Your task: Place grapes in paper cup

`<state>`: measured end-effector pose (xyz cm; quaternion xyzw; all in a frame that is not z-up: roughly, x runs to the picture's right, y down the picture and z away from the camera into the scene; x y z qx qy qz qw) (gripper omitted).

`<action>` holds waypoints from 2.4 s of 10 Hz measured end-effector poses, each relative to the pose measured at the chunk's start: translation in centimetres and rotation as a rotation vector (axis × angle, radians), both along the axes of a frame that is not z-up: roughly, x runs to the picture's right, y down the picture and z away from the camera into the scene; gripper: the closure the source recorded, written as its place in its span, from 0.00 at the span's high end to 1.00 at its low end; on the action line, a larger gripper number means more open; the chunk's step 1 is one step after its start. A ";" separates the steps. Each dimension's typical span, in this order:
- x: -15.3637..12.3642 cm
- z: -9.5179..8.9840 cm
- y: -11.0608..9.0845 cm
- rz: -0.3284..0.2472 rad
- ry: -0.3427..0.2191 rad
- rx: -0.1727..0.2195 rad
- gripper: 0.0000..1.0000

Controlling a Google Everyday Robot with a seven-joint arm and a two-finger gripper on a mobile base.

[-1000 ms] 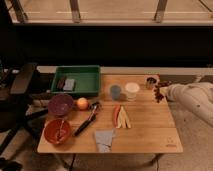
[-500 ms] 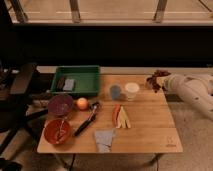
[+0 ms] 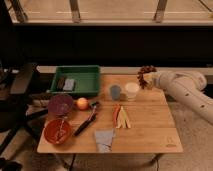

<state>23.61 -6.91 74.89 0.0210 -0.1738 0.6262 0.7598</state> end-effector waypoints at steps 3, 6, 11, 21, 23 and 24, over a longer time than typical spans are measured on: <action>-4.0 -0.2 -0.2 -0.095 -0.063 0.020 0.00; -6.7 0.5 0.0 -0.169 -0.108 0.017 0.00; -6.6 3.5 -2.1 -0.147 -0.119 -0.004 0.00; -2.1 8.7 0.2 -0.005 -0.148 -0.133 0.59; -1.4 9.1 0.8 0.025 -0.164 -0.150 0.75; -1.0 9.2 1.2 0.040 -0.175 -0.159 0.78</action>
